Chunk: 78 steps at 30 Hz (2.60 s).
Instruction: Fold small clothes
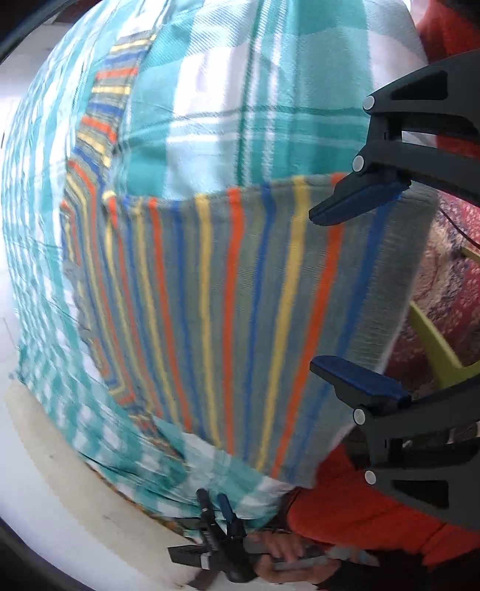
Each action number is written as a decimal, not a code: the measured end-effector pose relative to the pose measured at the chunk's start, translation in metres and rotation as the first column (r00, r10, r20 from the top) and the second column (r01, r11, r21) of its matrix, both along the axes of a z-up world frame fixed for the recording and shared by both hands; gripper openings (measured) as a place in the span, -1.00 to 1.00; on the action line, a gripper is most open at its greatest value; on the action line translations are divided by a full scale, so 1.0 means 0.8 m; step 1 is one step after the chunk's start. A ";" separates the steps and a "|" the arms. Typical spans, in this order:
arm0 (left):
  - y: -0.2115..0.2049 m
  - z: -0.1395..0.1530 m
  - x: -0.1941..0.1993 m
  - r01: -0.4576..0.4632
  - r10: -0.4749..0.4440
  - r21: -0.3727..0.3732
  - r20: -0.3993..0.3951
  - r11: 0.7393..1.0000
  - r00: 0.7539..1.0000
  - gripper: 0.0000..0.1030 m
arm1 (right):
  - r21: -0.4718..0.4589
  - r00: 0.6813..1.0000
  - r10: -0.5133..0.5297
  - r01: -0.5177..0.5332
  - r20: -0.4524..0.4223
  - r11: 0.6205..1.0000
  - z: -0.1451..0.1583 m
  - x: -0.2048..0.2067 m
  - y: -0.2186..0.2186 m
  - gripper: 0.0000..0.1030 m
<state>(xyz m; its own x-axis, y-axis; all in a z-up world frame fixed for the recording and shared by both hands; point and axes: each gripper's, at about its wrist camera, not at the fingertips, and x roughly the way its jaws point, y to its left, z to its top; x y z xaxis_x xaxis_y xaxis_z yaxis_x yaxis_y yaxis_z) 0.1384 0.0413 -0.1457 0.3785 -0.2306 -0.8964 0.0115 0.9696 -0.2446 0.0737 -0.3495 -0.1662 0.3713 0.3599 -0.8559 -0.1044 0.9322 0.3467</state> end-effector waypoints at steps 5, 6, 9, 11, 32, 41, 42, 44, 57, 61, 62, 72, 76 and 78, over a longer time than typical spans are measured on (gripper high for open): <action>-0.046 -0.074 -0.056 0.074 -0.055 0.153 -0.125 0.985 0.991 0.50 | -0.042 0.996 -0.005 0.001 -0.094 0.999 -0.033 -0.023 -0.003 0.38; -0.044 -0.076 -0.063 0.085 -0.065 0.155 -0.129 0.984 0.990 0.51 | -0.049 0.995 -0.009 0.004 -0.103 0.999 -0.036 -0.030 -0.003 0.38; -0.031 -0.073 -0.065 0.064 -0.045 0.118 -0.154 0.991 0.987 0.51 | -0.074 0.994 -0.013 0.004 -0.110 0.997 -0.041 -0.042 -0.002 0.38; -0.024 -0.072 -0.067 0.054 -0.037 0.100 -0.163 0.993 0.986 0.49 | -0.079 0.993 -0.016 0.007 -0.113 0.997 -0.042 -0.045 -0.003 0.38; -0.057 0.010 -0.049 0.043 -0.059 0.127 0.125 0.991 0.990 0.59 | -0.046 0.994 -0.068 0.072 0.085 0.996 0.040 -0.004 0.016 0.37; -0.092 -0.066 -0.080 0.160 -0.177 0.324 0.022 0.932 0.984 0.78 | -0.077 0.998 -0.060 0.062 0.023 0.995 -0.041 -0.012 0.034 0.38; -0.091 -0.065 -0.078 0.160 -0.173 0.317 0.015 0.935 0.985 0.79 | -0.081 0.998 -0.056 0.058 0.022 0.995 -0.040 -0.012 0.034 0.39; -0.087 -0.067 -0.076 0.152 -0.160 0.298 0.002 0.942 0.987 0.81 | -0.069 0.998 -0.064 0.065 0.017 0.996 -0.041 -0.010 0.031 0.39; -0.008 -0.001 -0.091 -0.009 -0.009 0.170 0.104 0.985 0.995 0.80 | 0.067 0.969 -0.236 0.232 0.065 0.970 0.009 -0.037 -0.044 0.38; 0.066 -0.007 -0.093 -0.112 0.112 -0.003 0.031 0.994 0.993 0.79 | 0.102 0.949 -0.315 0.315 -0.015 0.944 0.013 -0.062 -0.109 0.38; 0.075 -0.014 -0.095 -0.125 0.126 -0.048 0.000 0.991 0.992 0.75 | 0.110 0.947 -0.320 0.322 -0.035 0.941 0.012 -0.064 -0.119 0.38; 0.004 -0.060 -0.088 0.083 -0.086 -0.027 -0.138 0.996 0.987 0.01 | 0.230 0.962 -0.197 0.239 -0.188 0.944 -0.040 -0.037 -0.108 0.28; -0.005 -0.069 -0.085 0.086 -0.087 -0.015 -0.179 0.996 0.980 -0.66 | 0.253 0.968 -0.125 0.180 -0.220 0.950 -0.053 -0.030 -0.091 -0.70; -0.005 -0.065 -0.087 0.086 -0.090 -0.031 -0.173 0.996 0.981 -0.87 | 0.251 0.969 -0.118 0.172 -0.218 0.952 -0.053 -0.033 -0.088 -0.87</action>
<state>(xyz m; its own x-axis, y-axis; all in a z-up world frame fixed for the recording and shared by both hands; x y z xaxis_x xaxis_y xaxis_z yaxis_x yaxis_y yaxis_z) 0.0690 0.0374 -0.1974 0.1948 -0.2776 -0.9407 0.0515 0.9607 -0.2728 0.0472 -0.4200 -0.2083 0.2698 0.5395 -0.7976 0.1212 0.8027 0.5839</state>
